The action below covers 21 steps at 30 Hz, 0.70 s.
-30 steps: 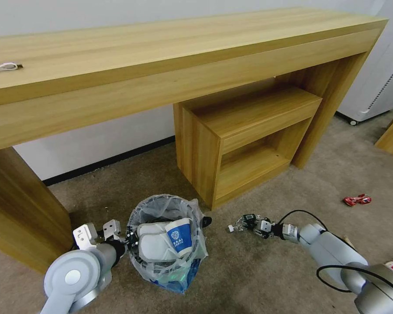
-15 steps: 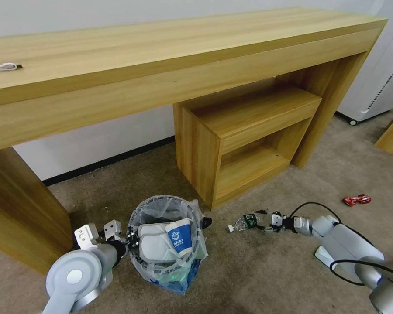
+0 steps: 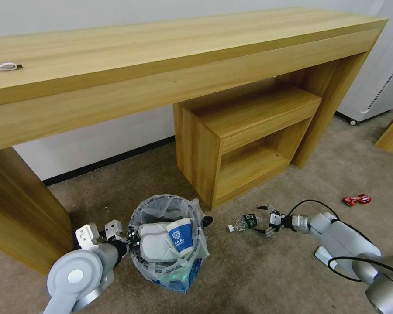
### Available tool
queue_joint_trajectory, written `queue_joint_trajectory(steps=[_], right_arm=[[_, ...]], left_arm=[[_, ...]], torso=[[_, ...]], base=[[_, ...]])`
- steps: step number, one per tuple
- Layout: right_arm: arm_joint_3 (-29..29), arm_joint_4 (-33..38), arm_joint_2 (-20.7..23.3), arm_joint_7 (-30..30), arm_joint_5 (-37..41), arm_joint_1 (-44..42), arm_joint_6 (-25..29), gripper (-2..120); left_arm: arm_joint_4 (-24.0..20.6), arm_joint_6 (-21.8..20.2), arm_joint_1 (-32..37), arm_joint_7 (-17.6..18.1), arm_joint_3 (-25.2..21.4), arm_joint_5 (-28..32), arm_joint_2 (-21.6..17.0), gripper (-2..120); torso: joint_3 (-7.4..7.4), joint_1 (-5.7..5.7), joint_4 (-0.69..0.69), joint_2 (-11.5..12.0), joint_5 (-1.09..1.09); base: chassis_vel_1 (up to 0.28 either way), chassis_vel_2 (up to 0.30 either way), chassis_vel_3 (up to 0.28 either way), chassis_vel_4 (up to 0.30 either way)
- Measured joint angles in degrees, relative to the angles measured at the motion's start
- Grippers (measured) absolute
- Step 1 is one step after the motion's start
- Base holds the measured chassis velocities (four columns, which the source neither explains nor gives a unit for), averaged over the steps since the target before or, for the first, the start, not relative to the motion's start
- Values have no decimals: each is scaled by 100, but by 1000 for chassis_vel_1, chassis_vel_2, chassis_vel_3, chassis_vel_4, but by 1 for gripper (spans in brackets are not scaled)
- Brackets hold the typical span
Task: Pick up the trash bin and place the garbage on the floor into it.
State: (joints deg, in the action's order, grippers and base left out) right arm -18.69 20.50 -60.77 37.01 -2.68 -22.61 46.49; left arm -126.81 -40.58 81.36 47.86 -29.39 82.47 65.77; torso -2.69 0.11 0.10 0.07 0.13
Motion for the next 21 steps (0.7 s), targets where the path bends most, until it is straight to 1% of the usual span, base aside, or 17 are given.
queue_joint_trajectory(steps=[6, 8, 13, 18, 21], right_arm=[[-30, -202, -292, 49, -30, 18, 1, 99], [-29, -229, -336, 51, -42, 19, 1, 99], [11, -348, -420, 55, -138, -6, 1, 98], [75, -413, -425, 55, -207, -89, 1, 96], [214, -432, -311, 54, -301, -200, 5, 95]], left_arm=[[-73, -1, 23, 0, -14, 4, 2, 0], [-89, 0, 28, 0, -15, 5, 2, 0], [-147, -1, 37, 0, -20, 14, -6, 0], [-174, -1, 50, 0, -24, 21, -19, 0], [-177, 0, 57, 1, -23, 22, -20, 0]], torso=[[0, 0, 0, 0, 0], [0, 0, -2, 0, 0], [0, 0, 0, 0, 0], [0, 0, 0, 0, 0], [1, 0, 0, 0, 0]], base=[[0, 0, 0, 0], [0, 0, 0, 0], [0, 0, 0, 0], [0, 0, 0, 0], [0, 0, 0, 0]])
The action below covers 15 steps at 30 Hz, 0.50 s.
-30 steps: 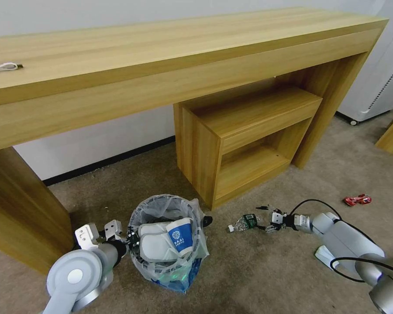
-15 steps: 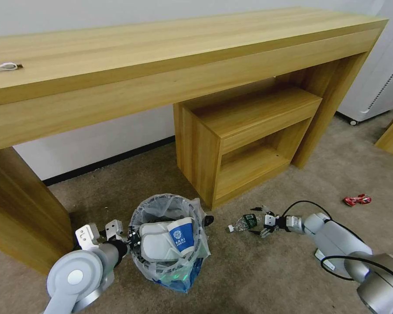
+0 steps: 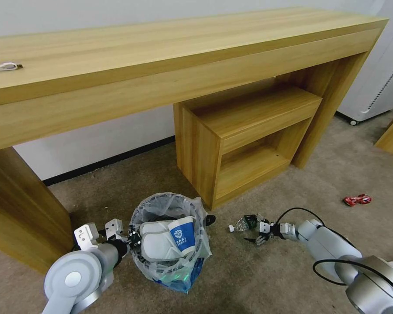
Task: Pick up the trash bin and place the garbage on the floor into it.
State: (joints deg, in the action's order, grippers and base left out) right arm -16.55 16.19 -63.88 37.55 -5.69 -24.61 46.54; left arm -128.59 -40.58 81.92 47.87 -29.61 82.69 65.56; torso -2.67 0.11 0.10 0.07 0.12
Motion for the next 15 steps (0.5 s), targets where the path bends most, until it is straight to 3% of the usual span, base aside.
queue_joint_trajectory(steps=[15], right_arm=[[264, -137, 66, -124, -317, -74, 2, 95]], left_arm=[[18, 4, -6, -15, 5, 1, -7, 0]], torso=[[-1, 0, 0, 0, 1]], base=[[0, 0, 0, 0]])
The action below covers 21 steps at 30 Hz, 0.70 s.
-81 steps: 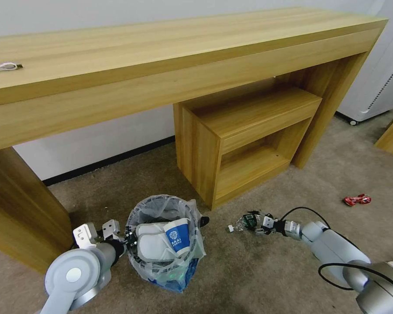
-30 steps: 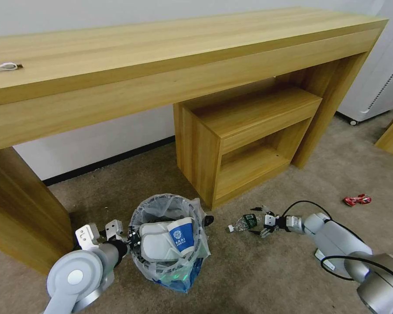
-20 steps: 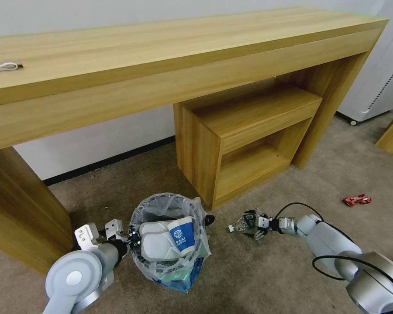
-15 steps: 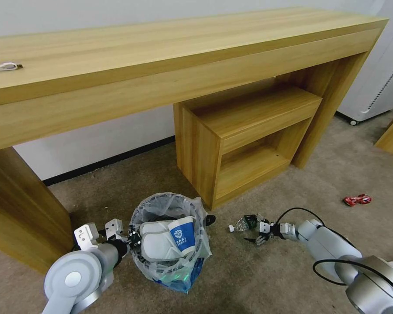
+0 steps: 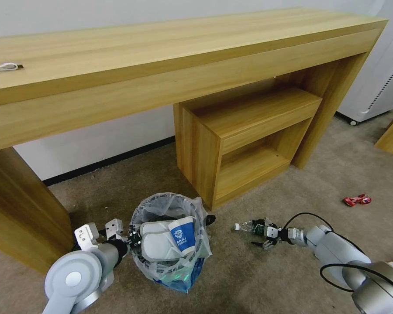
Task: Pick up the trash bin and place the garbage on the floor into it.
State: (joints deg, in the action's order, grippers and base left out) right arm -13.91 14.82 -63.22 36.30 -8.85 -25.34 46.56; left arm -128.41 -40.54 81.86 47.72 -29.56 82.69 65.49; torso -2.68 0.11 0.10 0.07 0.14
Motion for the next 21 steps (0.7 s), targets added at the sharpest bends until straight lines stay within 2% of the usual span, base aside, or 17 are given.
queue_joint_trajectory(steps=[16, 19, 21], right_arm=[[93, 33, 69, -73, 22, -126, -6, 94], [97, 32, 61, -116, 29, -148, -5, 90], [90, 31, 35, -177, -1, -157, -3, 80]], left_arm=[[121, 19, -47, -44, 39, -65, 32, 0], [133, 23, -45, -55, 42, -78, 32, 0], [147, 34, -44, -79, 44, -113, 33, 0]], torso=[[0, 0, 0, 0, -2], [0, 0, 1, 0, -3], [0, 0, 2, 0, -3]], base=[[0, 0, 0, 0], [0, 0, 0, 0], [0, 0, 0, 0]])
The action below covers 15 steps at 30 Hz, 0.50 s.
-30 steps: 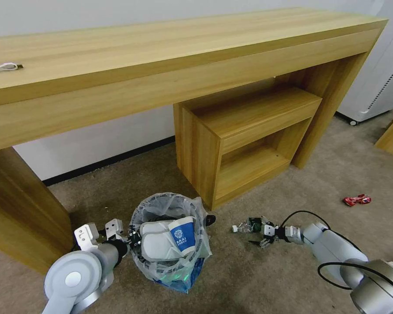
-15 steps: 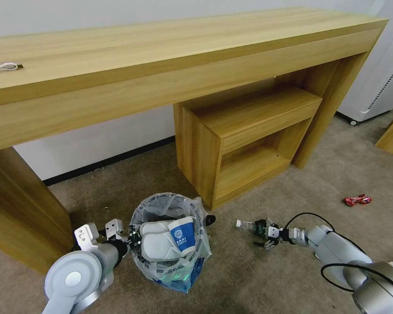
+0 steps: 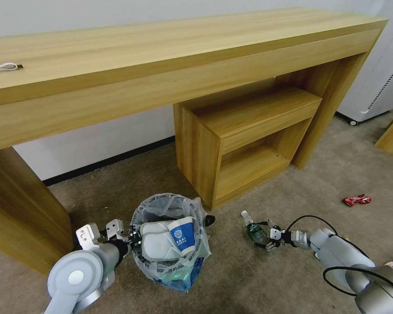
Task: Pick up the trash bin and place the garbage on the floor into it.
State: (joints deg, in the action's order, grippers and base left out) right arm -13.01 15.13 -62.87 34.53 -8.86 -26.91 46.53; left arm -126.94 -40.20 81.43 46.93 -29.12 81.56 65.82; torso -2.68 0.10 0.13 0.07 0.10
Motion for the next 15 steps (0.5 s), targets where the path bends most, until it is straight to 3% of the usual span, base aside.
queue_joint_trajectory(steps=[9, 12, 15], right_arm=[[-20, 10, -18, -103, -56, 14, -1, 54], [-18, 33, -6, -160, -65, -2, -1, 58], [4, 73, 59, -218, -77, -38, -2, 74]], left_arm=[[26, 5, 20, -39, 14, -61, 25, 0], [34, 5, 14, -46, 23, -69, 31, 0], [52, 8, 9, -50, 32, -89, 26, 0]], torso=[[0, 0, -4, 0, 5], [0, 0, -4, 0, 5], [0, 0, -3, 0, 3]], base=[[0, 0, 0, 0], [0, 0, 0, 0], [0, 0, 0, 0]])
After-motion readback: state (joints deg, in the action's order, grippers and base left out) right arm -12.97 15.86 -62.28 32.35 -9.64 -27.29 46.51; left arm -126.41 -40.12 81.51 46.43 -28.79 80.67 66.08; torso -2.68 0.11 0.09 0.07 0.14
